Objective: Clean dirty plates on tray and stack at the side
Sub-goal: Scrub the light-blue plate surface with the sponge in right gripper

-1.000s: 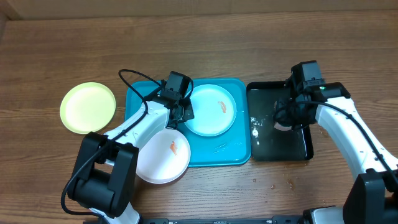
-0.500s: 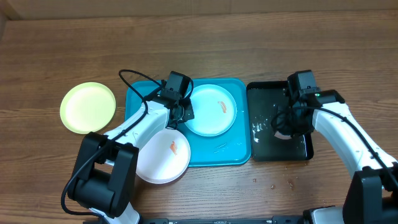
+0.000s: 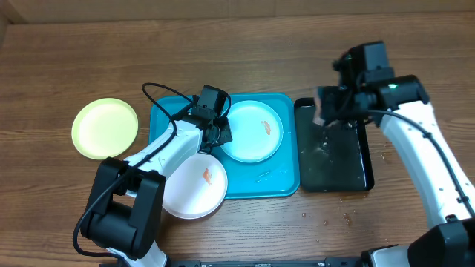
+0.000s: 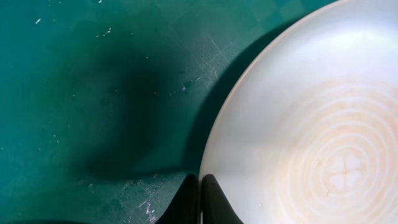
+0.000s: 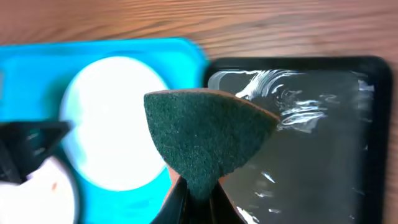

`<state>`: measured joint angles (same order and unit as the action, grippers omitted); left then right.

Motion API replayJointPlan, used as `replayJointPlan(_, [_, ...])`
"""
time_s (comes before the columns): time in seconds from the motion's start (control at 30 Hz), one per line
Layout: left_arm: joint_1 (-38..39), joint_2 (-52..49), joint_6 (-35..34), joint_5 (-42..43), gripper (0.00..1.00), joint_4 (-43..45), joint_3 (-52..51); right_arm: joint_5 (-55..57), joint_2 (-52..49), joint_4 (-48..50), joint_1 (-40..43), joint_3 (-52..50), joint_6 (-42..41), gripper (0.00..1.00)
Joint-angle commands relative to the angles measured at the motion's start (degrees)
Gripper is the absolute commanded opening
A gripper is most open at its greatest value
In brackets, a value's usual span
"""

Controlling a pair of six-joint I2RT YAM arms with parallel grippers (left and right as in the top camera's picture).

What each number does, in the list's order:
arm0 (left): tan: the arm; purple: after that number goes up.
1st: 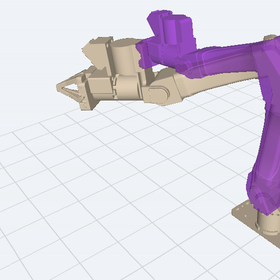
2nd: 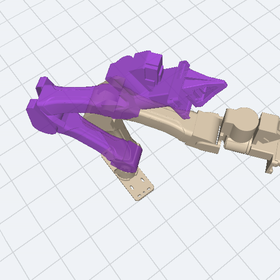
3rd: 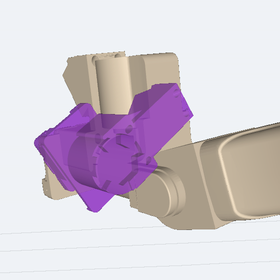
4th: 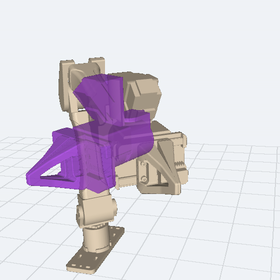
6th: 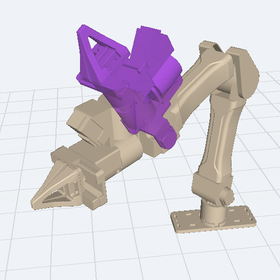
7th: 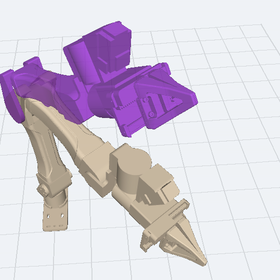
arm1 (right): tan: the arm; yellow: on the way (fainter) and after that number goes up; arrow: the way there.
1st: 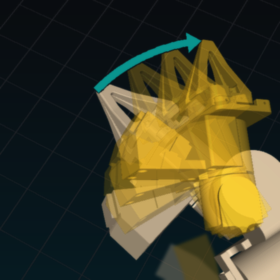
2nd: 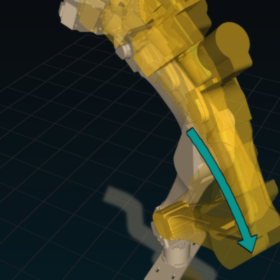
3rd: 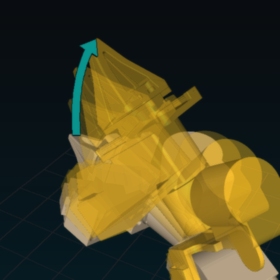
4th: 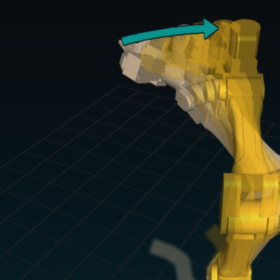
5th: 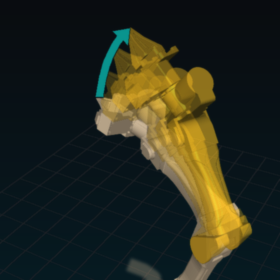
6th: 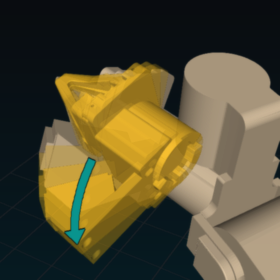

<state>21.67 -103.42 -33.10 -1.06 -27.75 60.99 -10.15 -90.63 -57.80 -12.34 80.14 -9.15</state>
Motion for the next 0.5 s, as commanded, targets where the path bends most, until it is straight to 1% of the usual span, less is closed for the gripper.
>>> replayJointPlan(0.0, [0.2, -1.5, -0.4, 0.5, 0.04, 0.0, -0.5, -2.6, 0.0, 2.5, -6.0, 1.4, 0.2, 0.04])
replayJointPlan(0.1, [0.2, -1.5, -0.3, 0.5, 0.04, 0.0, -0.5, 3.4, -1.3, 5.0, -11.1, 1.3, -1.5, 0.04])
replayJointPlan(0.23, [0.5, -1.5, -0.3, 0.7, 0.04, -0.2, -0.5, 10.4, -5.0, 8.1, -16.8, 1.3, -1.5, 0.04])
replayJointPlan(0.33, [0.9, -1.5, -0.3, 0.6, 0.04, -0.4, -0.5, 13.8, -8.8, 9.7, -19.0, 1.3, -1.1, 0.04])
replayJointPlan(0.47, [1.1, -1.5, 0.6, 0.4, 0.04, -0.5, -0.5, 14.6, -13.9, 11.8, -19.5, 1.3, 0.5, 0.04])
